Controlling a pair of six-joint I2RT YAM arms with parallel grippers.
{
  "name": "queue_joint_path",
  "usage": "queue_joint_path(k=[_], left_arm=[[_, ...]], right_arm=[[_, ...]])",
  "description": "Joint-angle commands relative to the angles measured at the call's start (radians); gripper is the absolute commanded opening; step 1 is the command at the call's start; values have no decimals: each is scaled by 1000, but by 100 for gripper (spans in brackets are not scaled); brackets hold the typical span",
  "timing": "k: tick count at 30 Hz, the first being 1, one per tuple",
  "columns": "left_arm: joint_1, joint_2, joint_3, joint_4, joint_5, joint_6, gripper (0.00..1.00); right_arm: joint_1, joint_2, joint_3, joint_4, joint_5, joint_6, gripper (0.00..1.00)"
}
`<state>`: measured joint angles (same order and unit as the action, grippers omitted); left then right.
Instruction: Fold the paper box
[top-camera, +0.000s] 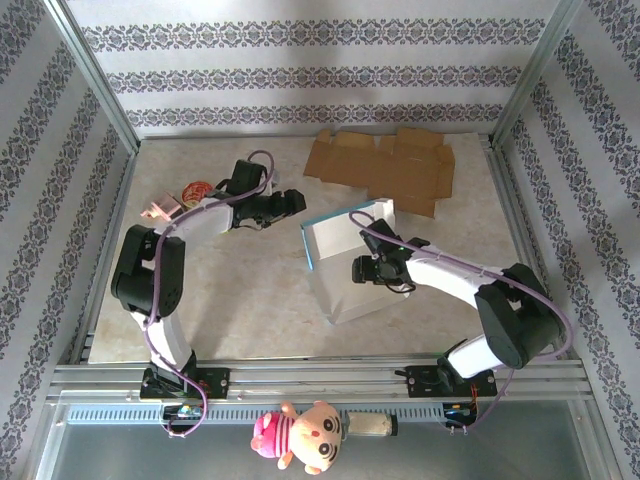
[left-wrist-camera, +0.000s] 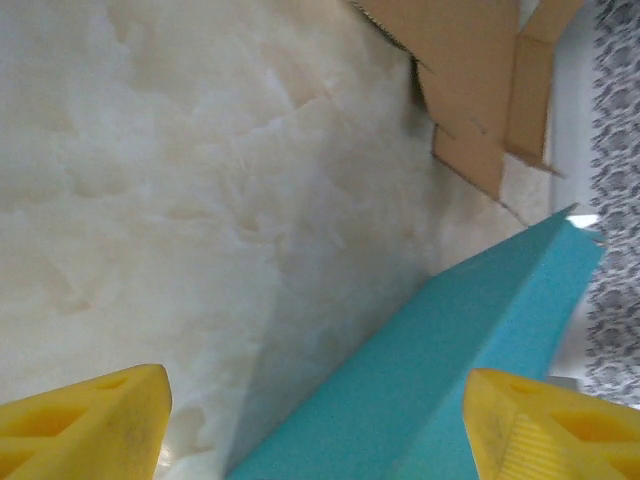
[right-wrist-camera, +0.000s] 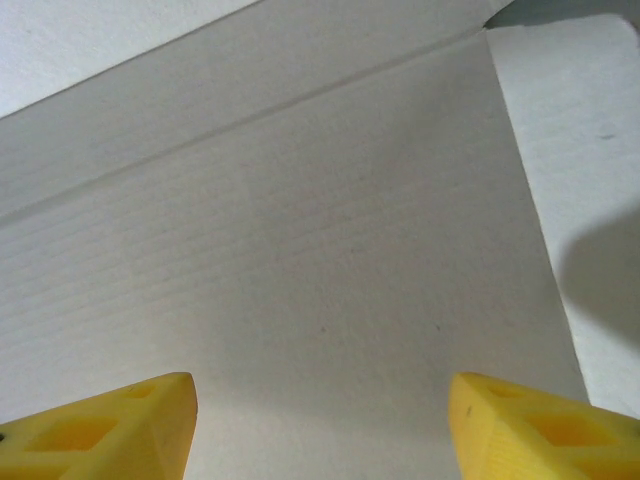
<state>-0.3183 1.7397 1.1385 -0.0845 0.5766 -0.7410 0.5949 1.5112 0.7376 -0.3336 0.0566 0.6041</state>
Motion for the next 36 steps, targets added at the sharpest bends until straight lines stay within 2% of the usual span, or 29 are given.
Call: queue_joint_path(k=[1,6,12,16,18,22,28,36], left_arm=[[-41,-98,-40,111,-25,-151,74],[-96,-200,-39,-135,-232,-171,70],[-104,-236,-27,-247,-328,-160,70],[-94,-210,16,-382,-525,-88,72],[-74,-207,9,-343,-479,-106,72],[-64,-207,-21,-159,-339,-182,73],[2,-181,-74,83,-281,-343,76],[78,-48,8,139,-223,-405,77]], right_arm=[[27,35,-62,157,101,26,65],[62,77,-113,298,149,38,64],[71,170,-131,483,155,107,62],[74,249,-90,564,149,141,62],[75,283,-83,602,130,166,62],[91,337,-79,657,120,169,61],[100,353,-85,679,125,166,61],[108,356,-74,677,125,151,62]])
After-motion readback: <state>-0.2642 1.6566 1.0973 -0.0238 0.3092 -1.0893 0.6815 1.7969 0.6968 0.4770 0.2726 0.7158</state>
